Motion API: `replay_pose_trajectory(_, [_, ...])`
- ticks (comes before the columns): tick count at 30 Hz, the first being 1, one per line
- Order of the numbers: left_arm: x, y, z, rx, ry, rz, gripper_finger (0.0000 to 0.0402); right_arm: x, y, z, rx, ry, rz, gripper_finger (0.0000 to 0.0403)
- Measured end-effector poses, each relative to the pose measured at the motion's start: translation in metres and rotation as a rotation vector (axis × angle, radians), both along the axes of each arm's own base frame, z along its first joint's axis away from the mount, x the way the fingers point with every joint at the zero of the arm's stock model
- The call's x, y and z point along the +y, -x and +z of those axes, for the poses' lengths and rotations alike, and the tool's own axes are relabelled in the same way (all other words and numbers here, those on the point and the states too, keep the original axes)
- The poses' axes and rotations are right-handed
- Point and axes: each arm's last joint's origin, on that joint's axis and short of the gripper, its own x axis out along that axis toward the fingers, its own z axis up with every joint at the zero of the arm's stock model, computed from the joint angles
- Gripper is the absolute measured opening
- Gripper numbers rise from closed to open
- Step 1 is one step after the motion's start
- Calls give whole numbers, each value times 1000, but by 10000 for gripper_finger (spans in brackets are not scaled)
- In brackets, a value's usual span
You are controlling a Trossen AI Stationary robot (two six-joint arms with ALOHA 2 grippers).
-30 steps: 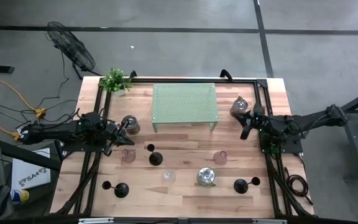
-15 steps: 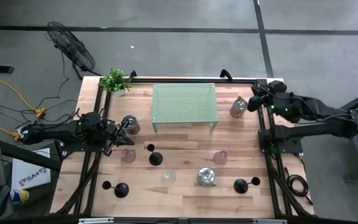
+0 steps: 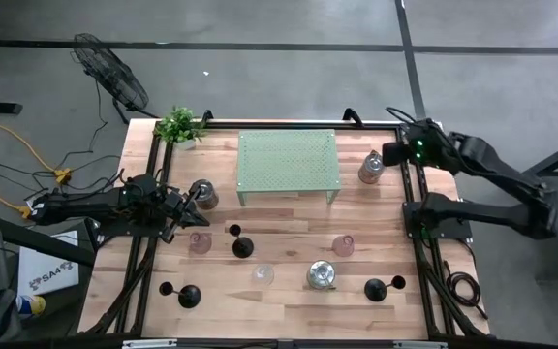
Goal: Pick & Place candle stick holders
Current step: Put the top right silver scented candle on the shelf
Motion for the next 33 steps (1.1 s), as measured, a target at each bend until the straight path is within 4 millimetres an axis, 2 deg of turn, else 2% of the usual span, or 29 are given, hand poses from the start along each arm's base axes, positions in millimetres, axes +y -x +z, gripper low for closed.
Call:
replay_pose_trajectory(6, [0,0,0,0,0,0,0,-32,-8,-16,116,-100,-110,229])
replay_pose_trajectory(11, [0,0,0,0,0,0,0,-59,-9,-33,133,-288,-101,266])
replay_pose_trajectory(19, [0,0,0,0,0,0,0,-80,-7,-54,244,-431,-118,271])
replay_pose_trajectory(33, [0,0,0,0,0,0,0,-90,-15,-87,336,-534,-92,270])
